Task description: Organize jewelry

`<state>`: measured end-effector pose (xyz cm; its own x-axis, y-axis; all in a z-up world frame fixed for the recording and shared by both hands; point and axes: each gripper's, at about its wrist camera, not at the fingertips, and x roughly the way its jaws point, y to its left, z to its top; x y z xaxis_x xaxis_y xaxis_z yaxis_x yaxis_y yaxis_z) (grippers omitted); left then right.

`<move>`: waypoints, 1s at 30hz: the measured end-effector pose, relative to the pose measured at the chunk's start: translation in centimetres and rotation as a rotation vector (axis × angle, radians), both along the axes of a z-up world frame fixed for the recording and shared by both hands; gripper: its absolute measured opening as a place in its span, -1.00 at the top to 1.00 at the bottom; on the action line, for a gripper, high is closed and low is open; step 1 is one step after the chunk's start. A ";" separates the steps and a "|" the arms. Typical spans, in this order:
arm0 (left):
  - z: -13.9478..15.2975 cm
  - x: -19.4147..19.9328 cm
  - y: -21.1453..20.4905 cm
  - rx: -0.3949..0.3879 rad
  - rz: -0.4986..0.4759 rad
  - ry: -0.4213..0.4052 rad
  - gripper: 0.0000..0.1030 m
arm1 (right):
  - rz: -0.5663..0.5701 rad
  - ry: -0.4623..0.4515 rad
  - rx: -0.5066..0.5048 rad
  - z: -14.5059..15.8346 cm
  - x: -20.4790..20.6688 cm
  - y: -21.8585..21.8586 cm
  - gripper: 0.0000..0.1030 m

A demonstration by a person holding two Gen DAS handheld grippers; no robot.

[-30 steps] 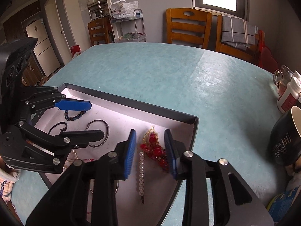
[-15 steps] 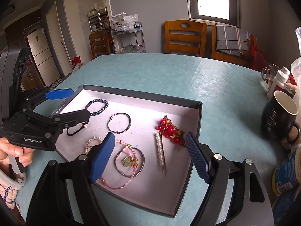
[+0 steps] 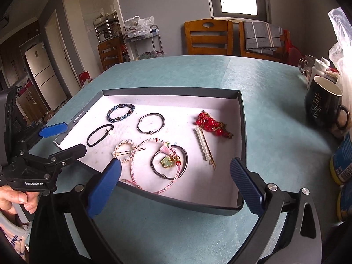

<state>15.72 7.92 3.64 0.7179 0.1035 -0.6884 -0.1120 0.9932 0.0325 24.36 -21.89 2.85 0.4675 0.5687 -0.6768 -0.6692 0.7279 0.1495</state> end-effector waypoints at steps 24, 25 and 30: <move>-0.7 0.3 0.4 -0.054 -0.005 -0.008 -0.95 | -0.014 -0.030 -0.036 -0.4 -0.6 0.5 -0.90; -0.7 0.3 0.4 -0.054 -0.005 -0.008 -0.95 | -0.014 -0.030 -0.036 -0.4 -0.6 0.5 -0.90; -0.7 0.3 0.4 -0.053 -0.005 -0.008 -0.95 | -0.014 -0.030 -0.036 -0.4 -0.6 0.5 -0.90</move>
<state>16.00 8.31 2.99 0.7235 0.0631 -0.6874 -0.1070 0.9940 -0.0214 23.76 -21.43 2.42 0.4958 0.5375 -0.6821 -0.6627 0.7418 0.1028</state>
